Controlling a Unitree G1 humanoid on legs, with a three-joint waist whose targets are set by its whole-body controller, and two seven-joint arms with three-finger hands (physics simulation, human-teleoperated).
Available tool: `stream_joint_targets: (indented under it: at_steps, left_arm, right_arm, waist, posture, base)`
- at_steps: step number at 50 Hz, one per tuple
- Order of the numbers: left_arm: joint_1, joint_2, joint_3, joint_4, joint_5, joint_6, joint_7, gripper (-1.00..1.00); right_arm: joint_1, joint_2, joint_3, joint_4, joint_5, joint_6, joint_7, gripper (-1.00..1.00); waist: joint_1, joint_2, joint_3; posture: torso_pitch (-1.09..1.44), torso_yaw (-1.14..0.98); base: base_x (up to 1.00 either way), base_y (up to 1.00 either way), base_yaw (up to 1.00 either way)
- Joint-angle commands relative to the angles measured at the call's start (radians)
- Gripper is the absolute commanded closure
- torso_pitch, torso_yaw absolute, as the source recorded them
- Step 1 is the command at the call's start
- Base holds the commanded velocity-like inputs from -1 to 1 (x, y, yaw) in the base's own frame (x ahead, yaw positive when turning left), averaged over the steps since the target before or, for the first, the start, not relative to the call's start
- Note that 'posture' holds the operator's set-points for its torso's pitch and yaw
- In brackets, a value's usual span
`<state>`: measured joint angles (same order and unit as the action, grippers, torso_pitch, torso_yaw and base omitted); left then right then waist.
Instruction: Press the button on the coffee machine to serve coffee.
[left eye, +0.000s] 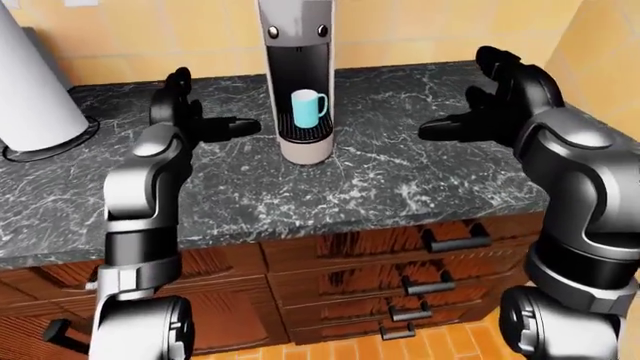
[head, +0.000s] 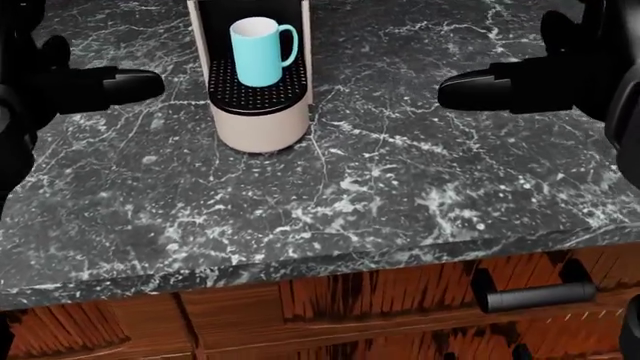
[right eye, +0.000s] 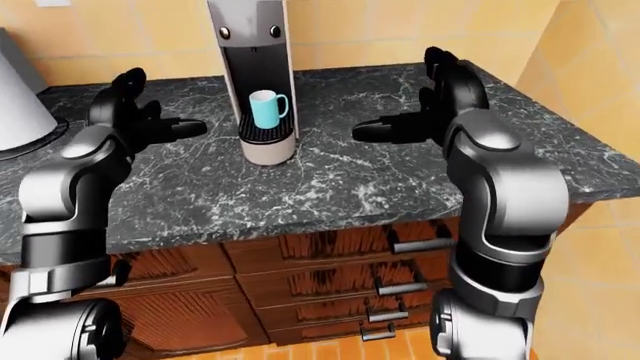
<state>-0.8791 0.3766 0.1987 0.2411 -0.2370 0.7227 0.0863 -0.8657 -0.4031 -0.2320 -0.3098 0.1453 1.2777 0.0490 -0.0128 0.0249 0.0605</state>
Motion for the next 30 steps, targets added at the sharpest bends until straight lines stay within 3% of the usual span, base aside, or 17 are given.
stream_joint_targets:
  at_steps: [1,2,3,6,8,10,12,16,17,20,22,25,26,28,30]
  left_arm:
    - [-0.031,0.014,0.012,-0.047,0.005,-0.041,0.0,-1.0]
    - [-0.028,0.012,0.013,-0.05,0.005,-0.04,0.001,-1.0]
    - [-0.029,0.012,0.013,-0.056,0.004,-0.033,0.002,-1.0]
    - [-0.031,0.011,0.013,-0.064,0.002,-0.025,0.003,-1.0]
    - [-0.031,0.01,0.013,-0.064,0.002,-0.025,0.004,-1.0]
    - [-0.03,0.008,0.012,-0.066,0.001,-0.023,0.005,-1.0]
    - [-0.031,0.007,0.013,-0.065,0.0,-0.024,0.006,-1.0]
    - [-0.033,0.009,0.013,-0.06,0.001,-0.025,0.006,-1.0]
    - [-0.033,0.009,0.014,-0.057,0.0,-0.027,0.006,-1.0]
    - [-0.032,0.008,0.014,-0.063,-0.002,-0.024,0.007,-1.0]
    - [-0.029,0.007,0.014,-0.072,-0.004,-0.018,0.009,-1.0]
    - [-0.025,0.007,0.013,-0.074,-0.004,-0.02,0.009,-1.0]
    - [-0.026,0.008,0.014,-0.074,-0.004,-0.019,0.009,-1.0]
    - [-0.024,0.008,0.014,-0.072,-0.004,-0.023,0.008,-1.0]
    - [-0.02,0.007,0.014,-0.073,-0.004,-0.023,0.008,-1.0]
  right_arm:
    - [-0.033,-0.004,0.002,-0.022,0.005,-0.049,-0.001,-1.0]
    - [-0.035,-0.003,0.003,-0.019,0.006,-0.051,-0.001,-1.0]
    - [-0.037,-0.005,0.005,-0.017,0.006,-0.051,0.0,-1.0]
    - [-0.032,-0.005,0.004,-0.019,0.006,-0.054,0.0,-1.0]
    - [-0.039,-0.007,0.006,-0.019,0.006,-0.046,-0.002,-1.0]
    - [-0.043,-0.01,0.01,-0.005,0.001,-0.049,-0.002,-1.0]
    - [-0.045,-0.01,0.011,0.0,-0.002,-0.057,-0.002,-1.0]
    - [-0.052,-0.005,0.012,0.008,-0.001,-0.07,0.0,-1.0]
    - [-0.056,-0.005,0.014,0.007,-0.001,-0.068,0.0,-1.0]
    - [-0.054,-0.004,0.016,0.008,-0.002,-0.071,0.003,-1.0]
    - [-0.049,-0.002,0.015,0.005,-0.002,-0.073,0.004,-1.0]
    - [-0.046,0.0,0.016,0.001,-0.004,-0.07,0.003,-1.0]
    - [-0.049,0.0,0.016,0.0,-0.005,-0.066,0.002,-1.0]
    - [-0.047,0.0,0.017,0.004,-0.007,-0.07,0.003,-1.0]
    - [-0.048,0.0,0.018,0.007,-0.008,-0.072,0.003,-1.0]
  waist:
    - [0.003,-0.001,-0.05]
    - [0.009,0.0,-0.027]
    - [0.01,0.001,-0.019]
    - [0.015,-0.009,-0.017]
    - [0.019,-0.025,-0.02]
    - [0.022,-0.046,-0.008]
    - [0.024,-0.036,-0.041]
    - [0.021,-0.027,-0.045]
    - [0.019,-0.027,-0.066]
    - [0.017,-0.017,-0.036]
    - [0.015,-0.006,-0.036]
    - [0.007,0.043,-0.043]
    - [0.01,0.026,-0.04]
    - [0.005,0.044,-0.034]
    - [0.011,0.036,-0.044]
  posture:
    - [0.0,0.0]
    - [0.0,0.0]
    - [0.0,0.0]
    - [0.0,0.0]
    - [0.0,0.0]
    - [0.0,0.0]
    - [0.0,0.0]
    - [0.0,0.0]
    - [0.0,0.0]
    - [0.0,0.0]
    - [0.0,0.0]
    - [0.0,0.0]
    - [0.0,0.0]
    - [0.0,0.0]
    - [0.0,0.0]
  base:
    - [0.22,0.0,0.0]
    - [0.22,0.0,0.0]
    - [0.22,0.0,0.0]
    - [0.23,0.0,0.0]
    - [0.23,0.0,0.0]
    - [0.06,0.0,0.0]
    - [0.0,0.0,0.0]
    - [0.0,0.0,0.0]
    - [0.09,0.0,0.0]
    - [0.23,0.0,0.0]
    - [0.29,0.0,0.0]
    - [0.3,0.0,0.0]
    - [0.3,0.0,0.0]
    - [0.29,0.0,0.0]
    - [0.26,0.0,0.0]
